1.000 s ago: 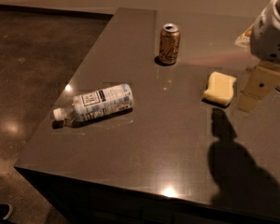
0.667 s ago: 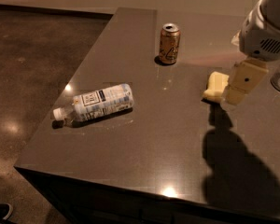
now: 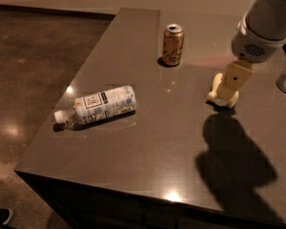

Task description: Move sponge near blue plastic bottle

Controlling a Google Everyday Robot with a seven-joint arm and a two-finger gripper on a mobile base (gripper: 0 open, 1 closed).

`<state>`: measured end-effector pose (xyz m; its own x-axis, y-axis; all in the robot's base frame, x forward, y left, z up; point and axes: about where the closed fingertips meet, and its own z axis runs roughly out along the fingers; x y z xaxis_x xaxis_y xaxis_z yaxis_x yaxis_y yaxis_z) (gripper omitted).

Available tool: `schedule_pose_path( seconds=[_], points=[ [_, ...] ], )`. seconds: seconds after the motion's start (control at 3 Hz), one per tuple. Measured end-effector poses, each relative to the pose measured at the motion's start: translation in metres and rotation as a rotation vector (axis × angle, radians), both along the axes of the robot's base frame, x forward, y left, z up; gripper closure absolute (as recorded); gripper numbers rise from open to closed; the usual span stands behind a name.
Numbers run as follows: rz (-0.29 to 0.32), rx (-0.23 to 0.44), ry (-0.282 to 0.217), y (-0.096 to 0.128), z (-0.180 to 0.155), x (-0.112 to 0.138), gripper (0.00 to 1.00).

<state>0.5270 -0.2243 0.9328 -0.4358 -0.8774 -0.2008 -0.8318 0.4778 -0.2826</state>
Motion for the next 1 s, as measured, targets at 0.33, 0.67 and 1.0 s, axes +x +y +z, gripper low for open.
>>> schedule_pose_path(
  seconds=[0.33, 0.67, 1.0],
  points=[
    [-0.066, -0.020, 0.012, -0.014, -0.017, 0.016, 0.00],
    [-0.111, -0.041, 0.038, -0.025, -0.032, 0.030, 0.00],
    [-0.141, -0.061, 0.069, -0.035, -0.047, 0.037, 0.00]
  ],
)
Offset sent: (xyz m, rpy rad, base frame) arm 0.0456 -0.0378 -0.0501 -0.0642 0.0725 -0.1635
